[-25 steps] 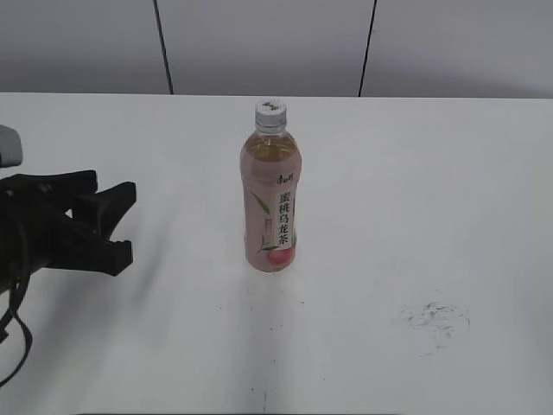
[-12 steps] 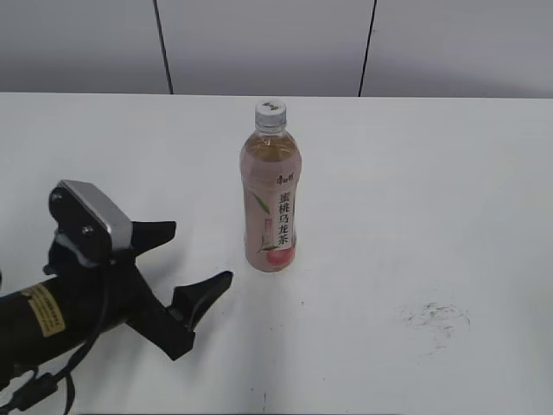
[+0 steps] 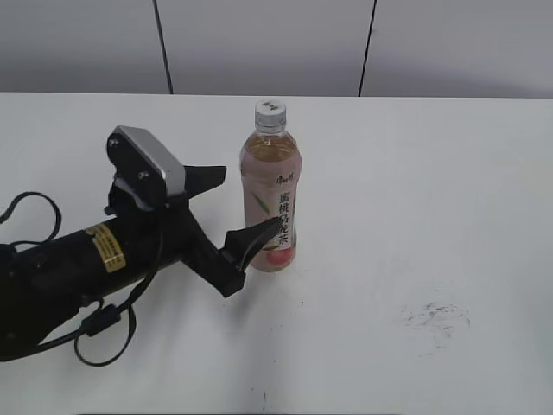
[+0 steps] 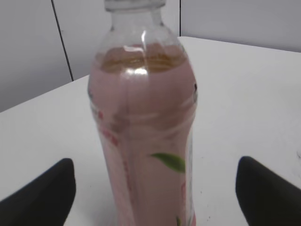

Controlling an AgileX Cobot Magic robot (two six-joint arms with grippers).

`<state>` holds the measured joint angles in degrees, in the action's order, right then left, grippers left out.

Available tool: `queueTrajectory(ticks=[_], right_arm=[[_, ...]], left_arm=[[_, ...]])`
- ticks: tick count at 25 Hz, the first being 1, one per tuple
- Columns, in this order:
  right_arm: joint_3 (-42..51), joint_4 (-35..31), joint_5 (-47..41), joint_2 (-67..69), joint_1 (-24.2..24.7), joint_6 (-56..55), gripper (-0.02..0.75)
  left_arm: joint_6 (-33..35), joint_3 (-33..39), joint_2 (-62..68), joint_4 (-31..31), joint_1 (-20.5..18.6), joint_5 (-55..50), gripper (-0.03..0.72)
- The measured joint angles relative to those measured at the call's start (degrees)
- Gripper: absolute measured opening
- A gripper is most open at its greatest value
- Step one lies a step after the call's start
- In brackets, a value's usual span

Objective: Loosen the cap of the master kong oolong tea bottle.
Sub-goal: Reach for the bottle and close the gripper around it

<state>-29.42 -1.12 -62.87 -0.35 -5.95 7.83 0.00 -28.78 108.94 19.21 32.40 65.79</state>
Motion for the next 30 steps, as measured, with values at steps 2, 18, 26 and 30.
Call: queueTrajectory(ticks=[2, 18, 26, 30], right_arm=[[0.0, 0.0, 0.0, 0.0, 0.0, -0.1, 0.468], [0.0, 0.0, 0.0, 0.0, 0.0, -0.5, 0.467], [-0.4, -1.3, 0.6, 6.4, 0.0, -1.1, 0.467], [-2.4, -2.9, 3.2, 19.8, 0.0, -0.8, 0.463]], left_arm=[[0.0, -2.1, 0.6, 0.5, 0.0, -1.4, 0.61], [-2.3, -11.6, 9.2, 3.7, 0.0, -0.9, 0.501], [-2.7, -11.6, 9.2, 3.7, 0.0, -0.6, 0.389], [-2.7, -11.6, 9.5, 3.7, 0.0, 0.2, 0.389]])
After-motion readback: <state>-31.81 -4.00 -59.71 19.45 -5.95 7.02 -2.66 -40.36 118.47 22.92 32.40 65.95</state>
